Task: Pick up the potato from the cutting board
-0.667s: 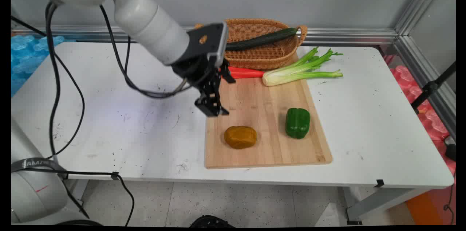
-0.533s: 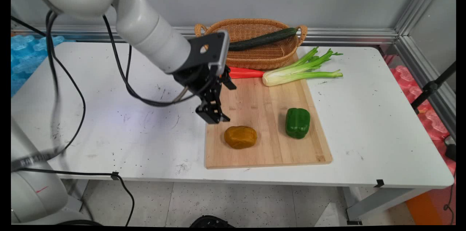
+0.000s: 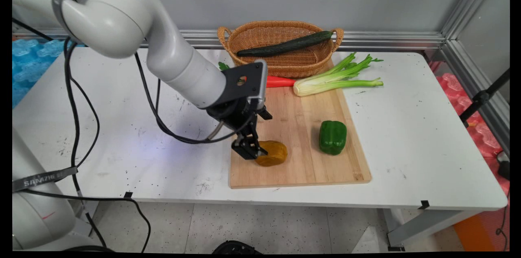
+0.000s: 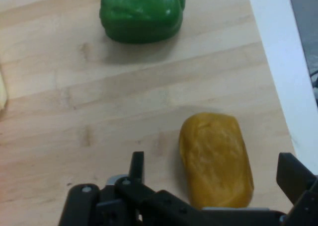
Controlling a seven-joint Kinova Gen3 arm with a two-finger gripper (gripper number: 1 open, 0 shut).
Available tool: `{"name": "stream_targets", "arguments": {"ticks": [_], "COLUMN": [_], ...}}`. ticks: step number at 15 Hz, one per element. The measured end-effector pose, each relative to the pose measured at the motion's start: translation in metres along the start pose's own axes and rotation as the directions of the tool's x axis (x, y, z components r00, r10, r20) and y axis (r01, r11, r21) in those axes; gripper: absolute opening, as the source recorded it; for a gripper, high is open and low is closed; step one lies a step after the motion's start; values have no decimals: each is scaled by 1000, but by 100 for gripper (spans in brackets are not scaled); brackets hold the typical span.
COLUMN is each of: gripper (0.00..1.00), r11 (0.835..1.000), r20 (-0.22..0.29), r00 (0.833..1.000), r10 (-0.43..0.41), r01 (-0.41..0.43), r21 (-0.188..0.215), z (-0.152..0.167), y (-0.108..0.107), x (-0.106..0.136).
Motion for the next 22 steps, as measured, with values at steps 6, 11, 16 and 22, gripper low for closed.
{"name": "stream_targets", "arguments": {"ticks": [6,11,16,22], "gripper": [100,100,100,0], "r11": [998,995,993,991], "r20": [-12,-11,-6,2], "r00": [998,995,993,992], "r10": [-64,-94,-114,-127], "r01": [64,94,114,127], "r21": [-11,-26,-34,-48], "z": [24,37,47,55], "y": [2,3,2,2], "x": [1,-4,-10,-15]}}
